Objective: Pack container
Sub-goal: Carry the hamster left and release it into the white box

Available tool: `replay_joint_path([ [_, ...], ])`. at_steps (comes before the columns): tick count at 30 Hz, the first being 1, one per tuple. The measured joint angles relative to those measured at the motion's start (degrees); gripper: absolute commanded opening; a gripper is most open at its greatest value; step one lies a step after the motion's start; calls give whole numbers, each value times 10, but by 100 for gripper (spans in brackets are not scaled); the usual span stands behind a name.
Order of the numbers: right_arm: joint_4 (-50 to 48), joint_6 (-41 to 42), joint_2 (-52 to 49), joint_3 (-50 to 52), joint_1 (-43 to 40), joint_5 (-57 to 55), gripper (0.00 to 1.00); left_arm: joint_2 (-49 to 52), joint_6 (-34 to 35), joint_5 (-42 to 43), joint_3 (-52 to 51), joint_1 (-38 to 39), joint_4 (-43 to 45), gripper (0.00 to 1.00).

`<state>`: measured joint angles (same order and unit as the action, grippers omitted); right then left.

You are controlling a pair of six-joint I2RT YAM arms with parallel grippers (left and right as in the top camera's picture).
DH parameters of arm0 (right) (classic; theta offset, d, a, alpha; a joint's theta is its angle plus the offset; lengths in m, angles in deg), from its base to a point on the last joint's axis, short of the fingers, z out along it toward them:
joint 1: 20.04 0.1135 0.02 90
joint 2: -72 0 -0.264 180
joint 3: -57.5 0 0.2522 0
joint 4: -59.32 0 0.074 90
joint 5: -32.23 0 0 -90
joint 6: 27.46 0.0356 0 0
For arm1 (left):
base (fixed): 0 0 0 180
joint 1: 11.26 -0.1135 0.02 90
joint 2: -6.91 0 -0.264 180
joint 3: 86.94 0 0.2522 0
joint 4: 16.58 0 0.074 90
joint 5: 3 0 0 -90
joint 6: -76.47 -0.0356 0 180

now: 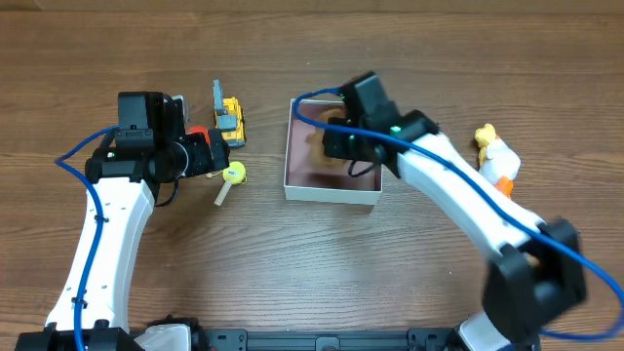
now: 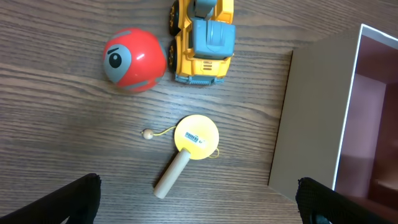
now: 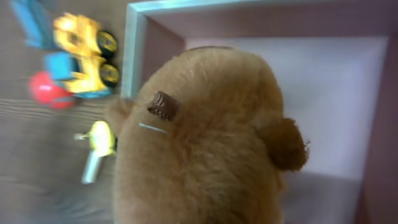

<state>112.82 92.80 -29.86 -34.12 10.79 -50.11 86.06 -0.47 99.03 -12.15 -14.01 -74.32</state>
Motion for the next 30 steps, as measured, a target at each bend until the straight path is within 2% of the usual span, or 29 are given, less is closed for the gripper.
replay_joint_path([
  [2,-14,-5,-31,0,1,10,30,0,0,0,0,0,0,100],
  [5,-30,-10,-62,2,5,18,31,0,0,0,0,0,0,100],
  [11,-70,-25,-64,3,8,25,40,0,0,0,0,0,0,100],
  [14,-76,-33,-64,3,8,26,66,0,0,0,0,0,0,100],
  [17,-77,-35,-64,3,8,26,80,0,0,0,0,0,0,100],
  [25,-64,-86,-64,-3,8,31,80,0,0,0,0,0,0,100],
  [30,12,-104,-64,-54,6,26,80,0,0,0,0,0,0,100],
])
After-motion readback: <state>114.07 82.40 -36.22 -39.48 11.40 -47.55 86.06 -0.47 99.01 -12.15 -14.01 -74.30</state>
